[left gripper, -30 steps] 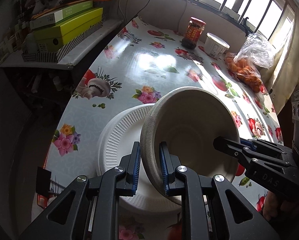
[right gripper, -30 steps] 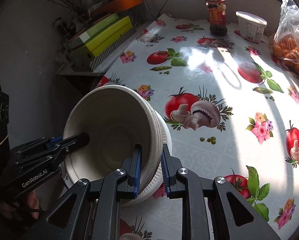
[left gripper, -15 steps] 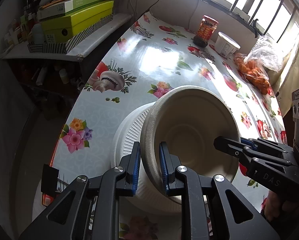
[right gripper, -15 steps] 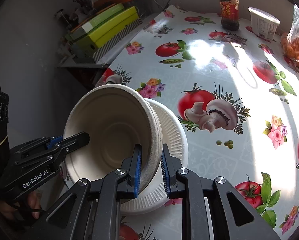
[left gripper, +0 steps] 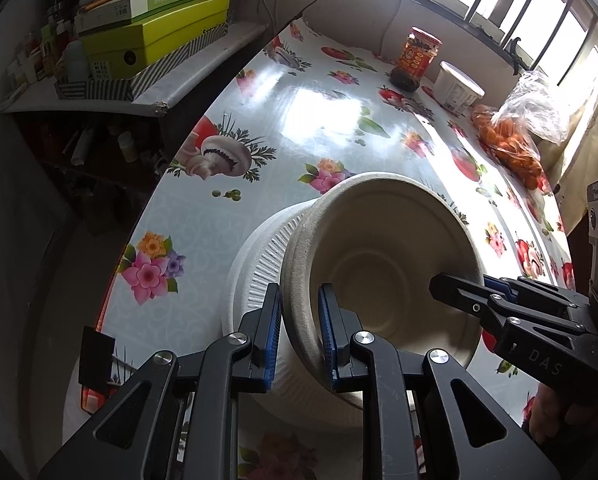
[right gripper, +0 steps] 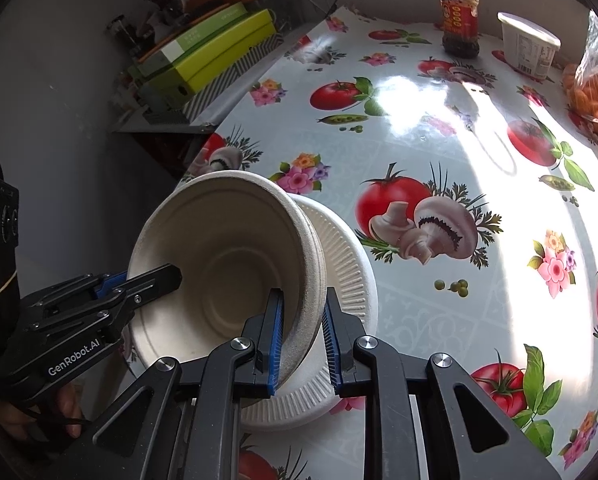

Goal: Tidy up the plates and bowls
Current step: 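Carry the nested bowls with both grippers over the white plate stack, then lower the bowls onto the plate stack and open both grippers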

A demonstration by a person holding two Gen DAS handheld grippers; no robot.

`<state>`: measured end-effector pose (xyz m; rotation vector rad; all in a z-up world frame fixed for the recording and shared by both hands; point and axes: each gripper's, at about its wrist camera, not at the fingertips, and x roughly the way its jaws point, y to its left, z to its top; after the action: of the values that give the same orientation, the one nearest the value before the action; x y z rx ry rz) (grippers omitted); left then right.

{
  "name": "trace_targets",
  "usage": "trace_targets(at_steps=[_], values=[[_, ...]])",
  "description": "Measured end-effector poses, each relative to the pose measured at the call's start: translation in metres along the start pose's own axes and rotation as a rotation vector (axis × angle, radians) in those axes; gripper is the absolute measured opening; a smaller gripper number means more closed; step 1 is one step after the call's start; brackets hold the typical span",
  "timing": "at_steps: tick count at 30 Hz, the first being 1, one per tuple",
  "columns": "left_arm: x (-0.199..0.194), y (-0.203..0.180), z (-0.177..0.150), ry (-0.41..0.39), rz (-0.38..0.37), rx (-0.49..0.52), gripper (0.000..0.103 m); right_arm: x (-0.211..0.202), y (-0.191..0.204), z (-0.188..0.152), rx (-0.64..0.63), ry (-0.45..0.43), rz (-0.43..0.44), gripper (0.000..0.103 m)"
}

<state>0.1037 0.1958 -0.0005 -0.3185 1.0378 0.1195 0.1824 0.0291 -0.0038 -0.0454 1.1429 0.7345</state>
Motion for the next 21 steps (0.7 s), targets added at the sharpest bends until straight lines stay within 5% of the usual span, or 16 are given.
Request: trace_targets(at_steps=[21], values=[[0.002,0.0002,0.003,-0.013,-0.005,0.003,0.021,-0.0013,0.0034,0.0025,-0.006,-0.016,-0.007,0.035]])
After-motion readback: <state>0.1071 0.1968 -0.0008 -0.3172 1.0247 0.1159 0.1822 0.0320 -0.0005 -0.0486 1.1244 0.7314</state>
